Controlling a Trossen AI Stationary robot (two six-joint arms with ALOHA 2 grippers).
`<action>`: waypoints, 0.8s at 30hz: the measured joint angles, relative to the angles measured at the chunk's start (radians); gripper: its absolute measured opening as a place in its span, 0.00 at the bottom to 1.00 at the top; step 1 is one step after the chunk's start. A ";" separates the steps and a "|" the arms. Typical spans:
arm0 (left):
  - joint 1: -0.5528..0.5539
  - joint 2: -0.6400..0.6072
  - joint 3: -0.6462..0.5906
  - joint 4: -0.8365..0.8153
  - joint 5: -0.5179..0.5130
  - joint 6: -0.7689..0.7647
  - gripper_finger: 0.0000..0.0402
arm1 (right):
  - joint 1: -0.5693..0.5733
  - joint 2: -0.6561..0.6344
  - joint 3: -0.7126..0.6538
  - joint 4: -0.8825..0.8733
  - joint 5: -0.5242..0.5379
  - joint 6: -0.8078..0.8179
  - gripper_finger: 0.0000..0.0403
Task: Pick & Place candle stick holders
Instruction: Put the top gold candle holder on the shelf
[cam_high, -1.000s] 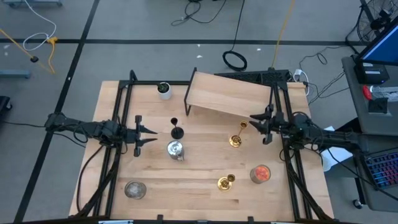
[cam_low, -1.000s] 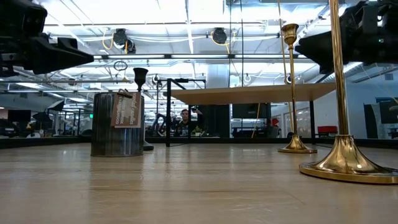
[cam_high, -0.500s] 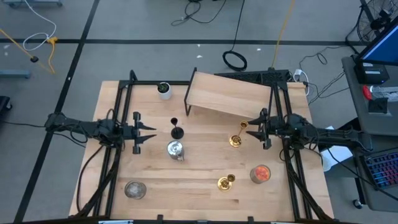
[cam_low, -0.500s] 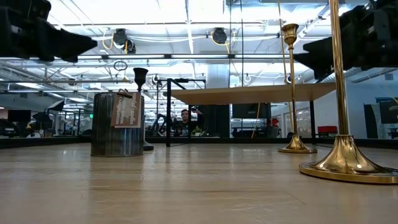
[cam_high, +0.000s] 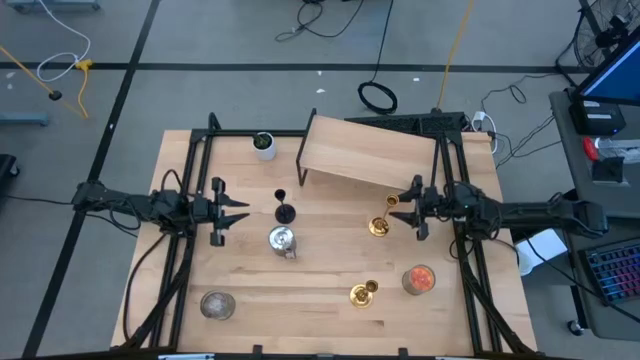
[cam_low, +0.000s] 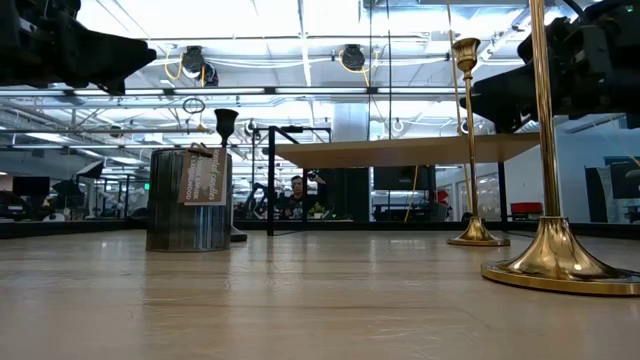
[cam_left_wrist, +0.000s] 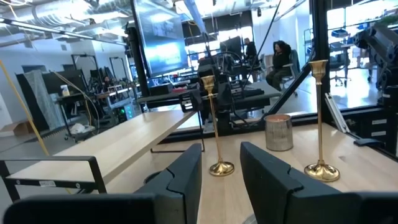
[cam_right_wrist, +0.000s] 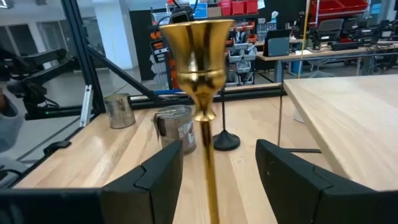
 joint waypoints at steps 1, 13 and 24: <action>0.000 0.000 0.000 0.000 0.000 0.001 0.29 | 0.008 0.014 0.000 0.017 0.000 0.000 0.50; 0.000 0.000 0.000 0.000 0.000 0.033 0.29 | 0.093 0.156 0.000 0.183 0.060 -0.006 0.37; 0.000 0.000 0.000 0.000 0.000 0.136 0.29 | 0.094 0.205 0.000 0.245 0.063 -0.011 0.11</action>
